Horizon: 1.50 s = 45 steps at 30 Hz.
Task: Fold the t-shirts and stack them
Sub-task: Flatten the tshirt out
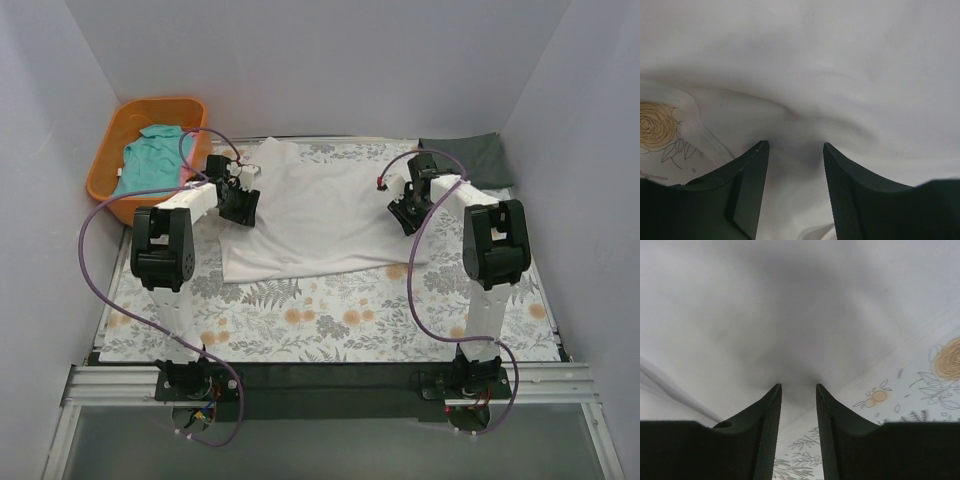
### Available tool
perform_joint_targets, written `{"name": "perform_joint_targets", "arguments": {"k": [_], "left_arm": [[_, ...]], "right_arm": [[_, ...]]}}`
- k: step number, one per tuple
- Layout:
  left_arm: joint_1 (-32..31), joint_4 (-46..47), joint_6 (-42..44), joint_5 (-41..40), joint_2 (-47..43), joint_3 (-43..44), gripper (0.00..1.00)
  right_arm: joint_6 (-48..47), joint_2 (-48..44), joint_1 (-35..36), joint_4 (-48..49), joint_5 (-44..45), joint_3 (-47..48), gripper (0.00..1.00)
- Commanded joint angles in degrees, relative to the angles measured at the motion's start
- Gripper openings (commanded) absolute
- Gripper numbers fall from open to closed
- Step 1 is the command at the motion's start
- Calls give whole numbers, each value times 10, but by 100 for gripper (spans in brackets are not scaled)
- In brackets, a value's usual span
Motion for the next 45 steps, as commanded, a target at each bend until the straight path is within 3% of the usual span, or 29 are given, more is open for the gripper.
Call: {"name": "perform_joint_targets", "arguments": {"k": [1,5,11,16,22,26,34,41,45], "left_arm": [[10,-47,22,-3,-5,35,45],[27,-101,74,53,-83,25,49],[27,-143,110,92,-190,-50,53],[27,-150,110,88,-194,-89,53],[27,-136,102,62,-181,-116,54],[27,-131,100,48,-176,-132,51],[27,-96,87,30,-159,-138,49],[27,-88,85,15,-142,-107,50],[27,-99,85,18,-132,-91,52]], "right_arm": [[-10,6,-3,-6,5,53,36],[-42,-83,-1,-46,-63,15,40],[-95,-210,-1,-73,-86,-101,43],[-118,-200,-1,-90,-70,-135,43],[-93,-124,-1,-59,-48,-100,44],[-104,-125,-1,-62,-47,-108,30],[-109,-133,-1,-63,-48,-124,23],[-109,-134,-1,-64,-47,-121,3],[-114,-137,-1,-64,-45,-122,1]]}}
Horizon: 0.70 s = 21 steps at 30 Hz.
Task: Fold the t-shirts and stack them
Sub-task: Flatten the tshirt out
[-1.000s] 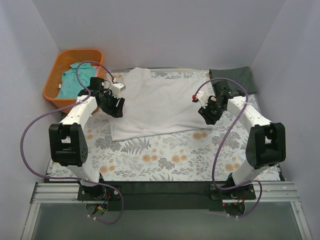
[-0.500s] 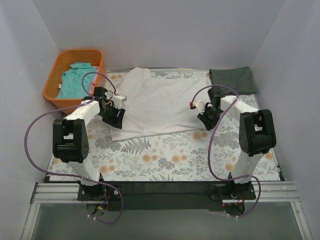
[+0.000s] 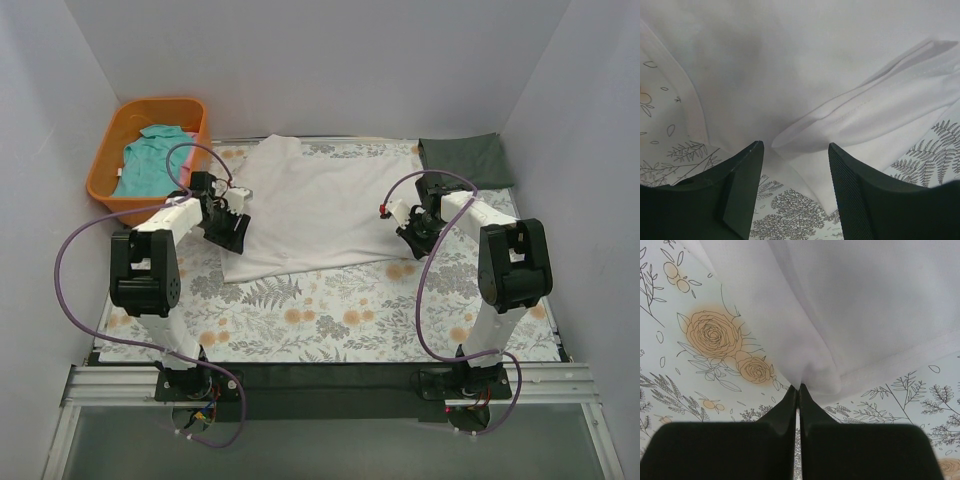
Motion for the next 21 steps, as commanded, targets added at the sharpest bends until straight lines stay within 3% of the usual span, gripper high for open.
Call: {"name": "perform_joint_targets", "arguments": {"k": [1,14,21], "left_arm": [[0,4,-1,3,-1,33,52],[0,-15,14,29,10,15,43],[0,-52,34,81,-49,27,5]], "right_arm": [[-9,-25,-1,-2,-2,-2,1],[-7,-32,-1,-1,-1,-3,1],[-13,-45,0,-2,8,-8,1]]}}
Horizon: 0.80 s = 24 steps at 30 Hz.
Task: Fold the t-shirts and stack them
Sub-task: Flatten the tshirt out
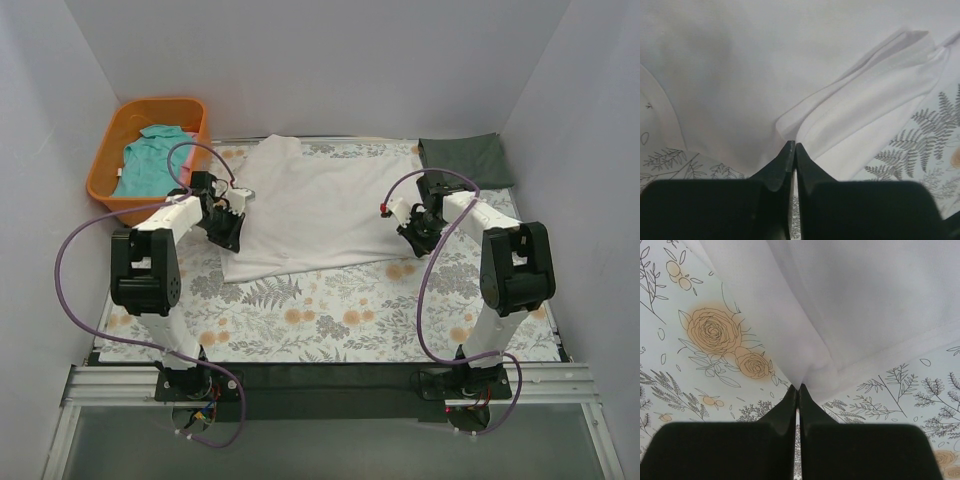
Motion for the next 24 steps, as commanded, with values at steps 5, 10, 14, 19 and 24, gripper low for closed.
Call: {"name": "perform_joint_targets", "arguments": {"k": [5,10,14,19,24], "left_arm": [[0,-110,98,88,-151,-33,0],[-14,-215,239,100,-242,-121,0],[-41,-221,304,76,-314,-241,8],[-56,-205,318,44,-394,-275,38],[-56,-196,285,71,-387,-229,46]], "right_arm": [[-27,-49,-2,-1,12,-22,1],[-71,-73,-3,7,27,-58,1],[-124,-91,-4,26,57,-115,1],[-180,-146,-23,17,60,-144,52],[-178,-190,-44,-23,-8,-98,62]]}}
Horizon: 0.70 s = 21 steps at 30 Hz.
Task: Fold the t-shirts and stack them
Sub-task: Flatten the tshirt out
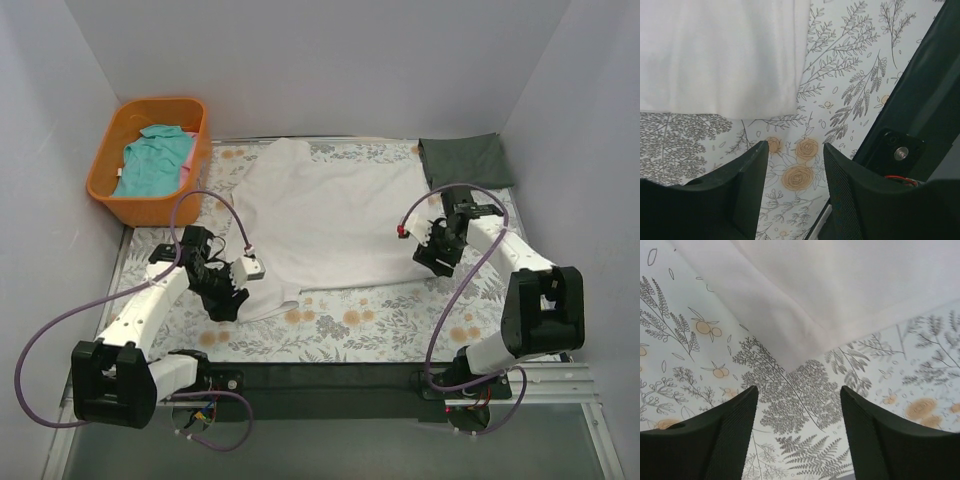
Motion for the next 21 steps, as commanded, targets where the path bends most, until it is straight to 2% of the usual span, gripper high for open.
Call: {"name": "perform_joint_targets", "arguments": {"k": [1,6,9,12,19,21], "left_arm": [[0,28,-19,28,9,49,46],[0,113,-137,40,99,93,44],[0,174,-203,25,149,111,44],[0,197,-243,10,193,122,45],[0,237,-291,-29,256,123,46],[0,238,-298,-36,268,123,46]], "right_arm": [[1,-27,-9,-34,-62,75,57],[99,70,-5,-72,-121,159,42],[139,122,1,-81,-120,179,41],[162,160,7,-80,-110,187,42],[149,177,11,-68,-73,158,46],[144,172,11,-70,-66,151,43]]}}
